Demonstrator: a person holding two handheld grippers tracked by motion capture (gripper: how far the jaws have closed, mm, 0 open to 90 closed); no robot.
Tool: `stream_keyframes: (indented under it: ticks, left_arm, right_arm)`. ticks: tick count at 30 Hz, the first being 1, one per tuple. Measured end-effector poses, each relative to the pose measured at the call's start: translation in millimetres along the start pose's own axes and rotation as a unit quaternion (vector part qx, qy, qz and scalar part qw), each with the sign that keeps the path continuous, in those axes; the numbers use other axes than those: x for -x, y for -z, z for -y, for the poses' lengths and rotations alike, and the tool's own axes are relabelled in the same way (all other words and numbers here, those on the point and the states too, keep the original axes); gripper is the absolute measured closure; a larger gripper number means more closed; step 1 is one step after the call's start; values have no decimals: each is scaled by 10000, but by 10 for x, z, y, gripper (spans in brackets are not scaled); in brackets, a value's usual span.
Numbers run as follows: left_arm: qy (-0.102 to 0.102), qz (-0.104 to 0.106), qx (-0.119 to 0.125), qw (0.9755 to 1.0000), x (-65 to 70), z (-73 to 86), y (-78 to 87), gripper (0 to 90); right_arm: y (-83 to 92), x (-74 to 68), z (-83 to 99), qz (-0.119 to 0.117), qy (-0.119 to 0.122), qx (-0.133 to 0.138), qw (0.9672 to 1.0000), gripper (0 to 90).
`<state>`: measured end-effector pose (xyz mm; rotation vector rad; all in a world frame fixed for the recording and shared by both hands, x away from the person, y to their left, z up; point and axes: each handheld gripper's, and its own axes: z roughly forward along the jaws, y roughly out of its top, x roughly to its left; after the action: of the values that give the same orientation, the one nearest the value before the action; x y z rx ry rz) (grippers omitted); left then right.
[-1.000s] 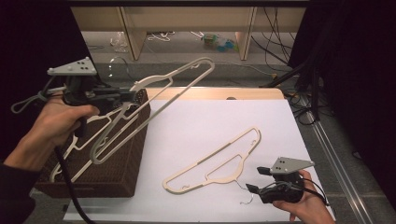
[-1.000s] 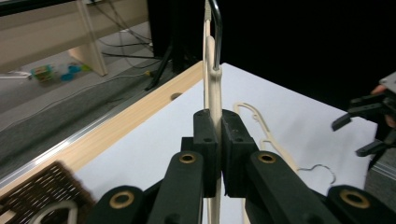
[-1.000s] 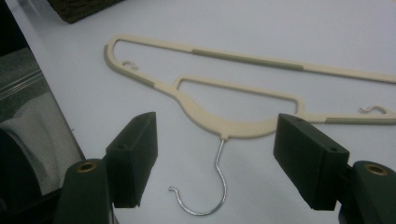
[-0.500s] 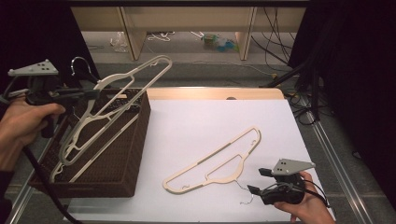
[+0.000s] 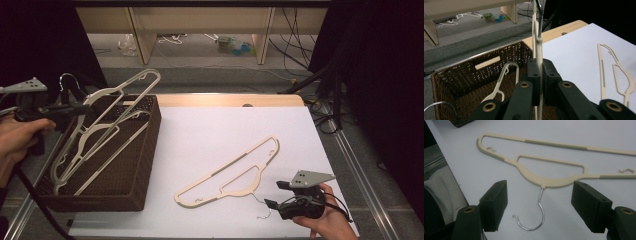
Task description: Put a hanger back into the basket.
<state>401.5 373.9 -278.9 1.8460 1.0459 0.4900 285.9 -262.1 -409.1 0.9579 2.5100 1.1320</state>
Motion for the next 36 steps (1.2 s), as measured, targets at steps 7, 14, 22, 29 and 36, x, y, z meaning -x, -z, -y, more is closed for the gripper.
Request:
stream_keyframes:
  ticks: [7, 14, 22, 29, 36]
  left_arm:
    - [0, -48, -44, 10000, -108, 198, -19, 860]
    - [26, -41, -93, 9999, -157, 330, -23, 860]
    - [195, -27, -218, 9996, -210, 503, -82, 860]
    - [255, 17, -358, 9990, -268, 605, -142, 859]
    - [282, -10, -643, 9975, -300, 742, -294, 857]
  right_arm:
    - [-12, 4, 8, -31, -26, -43, 10000, 304]
    - [-13, 0, 4, -27, -36, -36, 10000, 304]
    - [-9, 10, 5, -19, -8, 2, 10000, 303]
    - [-2, 19, 8, -30, -39, -11, 10000, 299]
    - [29, 42, 1, 40, -23, 45, 10000, 295]
